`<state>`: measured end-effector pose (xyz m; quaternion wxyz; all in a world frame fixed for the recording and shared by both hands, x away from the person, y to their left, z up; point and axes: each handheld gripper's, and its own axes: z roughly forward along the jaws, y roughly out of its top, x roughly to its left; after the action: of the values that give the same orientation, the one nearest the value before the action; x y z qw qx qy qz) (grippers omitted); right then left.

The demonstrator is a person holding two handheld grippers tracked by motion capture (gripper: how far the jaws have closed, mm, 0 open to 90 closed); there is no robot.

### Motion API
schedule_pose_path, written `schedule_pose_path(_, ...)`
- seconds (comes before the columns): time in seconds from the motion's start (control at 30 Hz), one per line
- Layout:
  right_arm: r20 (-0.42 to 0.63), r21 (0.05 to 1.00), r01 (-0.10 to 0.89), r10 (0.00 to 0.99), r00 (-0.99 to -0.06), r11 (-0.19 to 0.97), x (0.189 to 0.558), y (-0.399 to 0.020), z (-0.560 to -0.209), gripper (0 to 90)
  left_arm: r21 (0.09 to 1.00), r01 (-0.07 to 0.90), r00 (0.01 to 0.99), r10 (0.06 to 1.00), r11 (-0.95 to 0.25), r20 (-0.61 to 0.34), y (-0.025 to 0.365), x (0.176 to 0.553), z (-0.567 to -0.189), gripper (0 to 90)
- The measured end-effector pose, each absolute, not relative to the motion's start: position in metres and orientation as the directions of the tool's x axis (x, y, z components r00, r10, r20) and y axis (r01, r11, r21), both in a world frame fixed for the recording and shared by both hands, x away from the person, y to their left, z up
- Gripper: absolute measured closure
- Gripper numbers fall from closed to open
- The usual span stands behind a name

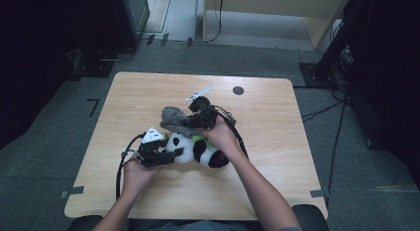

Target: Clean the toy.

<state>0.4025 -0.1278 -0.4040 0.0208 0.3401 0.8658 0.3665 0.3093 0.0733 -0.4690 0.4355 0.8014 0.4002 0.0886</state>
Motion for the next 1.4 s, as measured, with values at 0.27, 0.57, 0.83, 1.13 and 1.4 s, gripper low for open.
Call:
schedule_pose_path(0.27,0.201,0.618,0.613,0.655,-0.728,0.491,0.411,-0.159,-0.406,78.8,0.766,0.568,0.665,0.715,-0.3,-0.213,0.074,0.31,-0.469,39.4)
schedule_pose_path(0.57,0.208,0.622,0.643,0.698,-0.686,0.446,0.421,-0.184,-0.404,78.5,0.773,0.564,0.669,0.71,-0.291,-0.22,0.075,0.31,-0.471,39.3)
schedule_pose_path(0.83,0.205,0.623,0.658,0.723,-0.66,0.423,0.428,-0.195,-0.406,78.4,0.785,0.544,0.683,0.699,-0.296,-0.209,0.077,0.309,-0.472,38.7)
schedule_pose_path(1.13,0.199,0.63,0.674,0.759,-0.62,0.386,0.44,-0.212,-0.41,78.4,0.794,0.533,0.688,0.696,-0.293,-0.205,0.077,0.308,-0.474,38.0)
schedule_pose_path(1.4,0.236,0.721,0.627,0.745,-0.624,0.296,0.434,-0.225,-0.39,78.3,0.794,0.533,0.687,0.697,-0.292,-0.205,0.077,0.308,-0.474,37.9)
